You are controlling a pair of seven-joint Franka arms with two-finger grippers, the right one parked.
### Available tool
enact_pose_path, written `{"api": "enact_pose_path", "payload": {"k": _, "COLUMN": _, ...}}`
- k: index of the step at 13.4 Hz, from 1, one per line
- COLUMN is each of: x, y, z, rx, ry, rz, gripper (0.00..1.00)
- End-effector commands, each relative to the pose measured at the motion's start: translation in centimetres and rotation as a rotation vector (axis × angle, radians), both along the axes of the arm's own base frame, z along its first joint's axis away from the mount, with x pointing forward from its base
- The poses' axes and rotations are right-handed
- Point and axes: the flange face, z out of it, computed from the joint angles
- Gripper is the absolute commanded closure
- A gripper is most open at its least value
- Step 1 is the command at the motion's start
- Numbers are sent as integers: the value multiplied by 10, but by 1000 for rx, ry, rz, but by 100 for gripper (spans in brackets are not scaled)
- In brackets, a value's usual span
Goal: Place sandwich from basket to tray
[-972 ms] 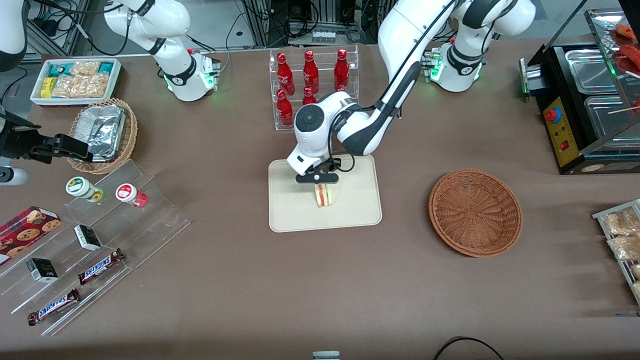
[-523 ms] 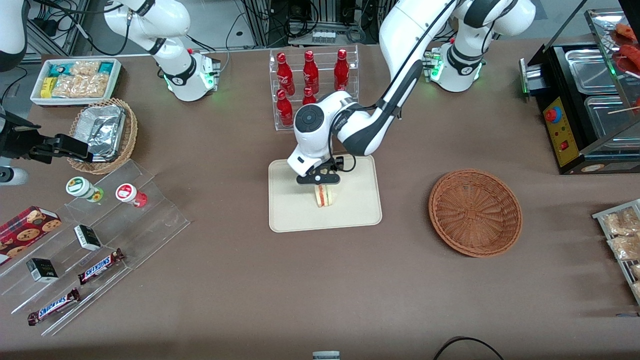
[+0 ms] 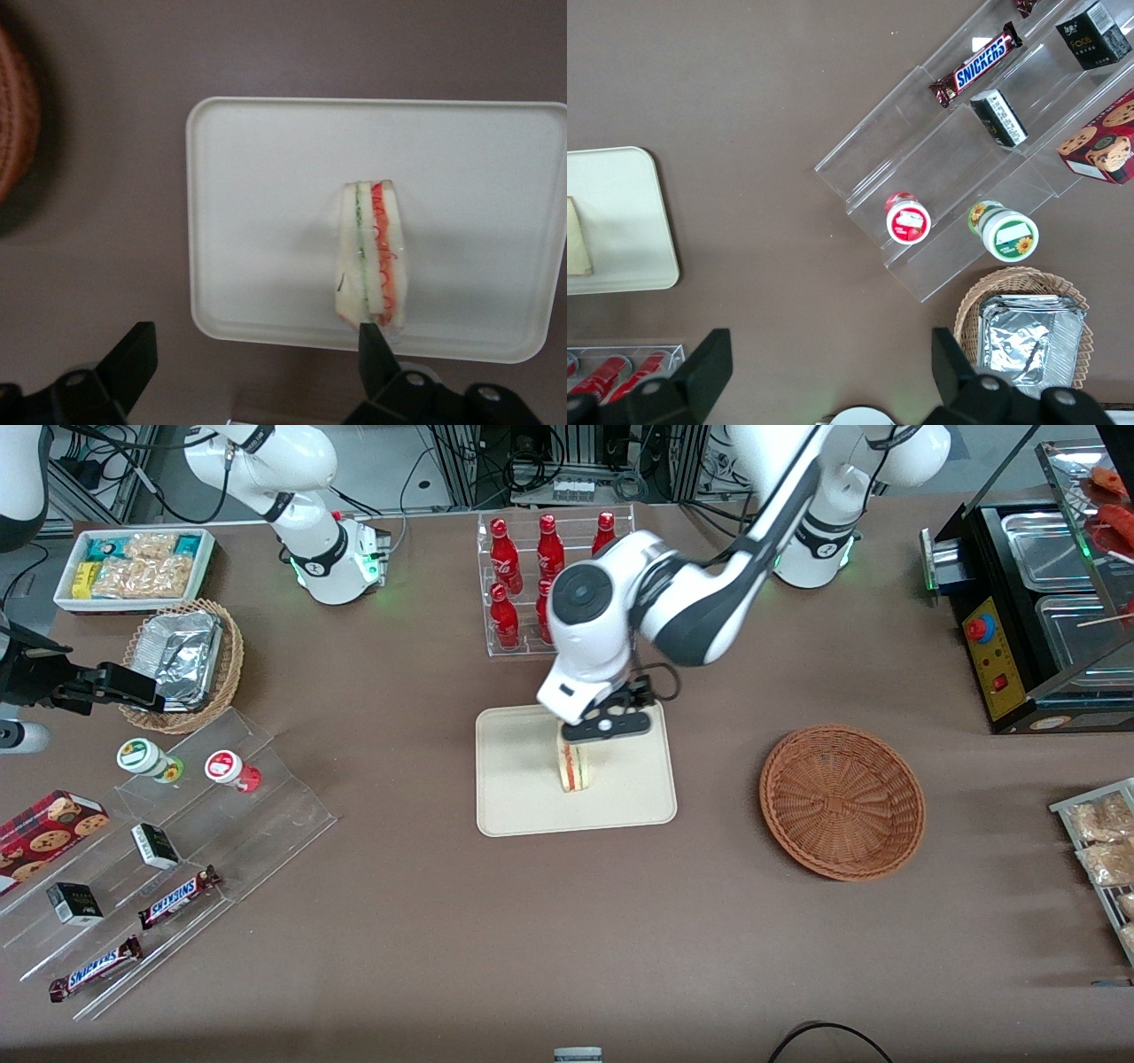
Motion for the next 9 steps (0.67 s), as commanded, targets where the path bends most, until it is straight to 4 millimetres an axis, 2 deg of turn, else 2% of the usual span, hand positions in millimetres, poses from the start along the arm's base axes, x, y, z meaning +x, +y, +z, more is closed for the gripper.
{"api": "enact_pose_path", "payload": {"k": 1, "x": 3, "y": 57, "z": 62, "rx": 5, "ry": 28, "rz": -20, "gripper": 0}}
{"api": "enact_pose_path", "payload": {"k": 4, "x": 19, "y": 138, "z": 116, "rx": -26, "ry": 63, "rz": -58, "gripper": 0}}
{"api": "enact_pose_path", "payload": {"k": 7, "x": 25, "y": 214, "z": 155, "rx": -58, "ry": 90, "rz": -109, "gripper": 0}}
{"api": "enact_pose_path", "payload": {"k": 9, "x": 26, "y": 280, "z": 179, "rx": -91, "ry": 89, "rz": -150, "gripper": 0}}
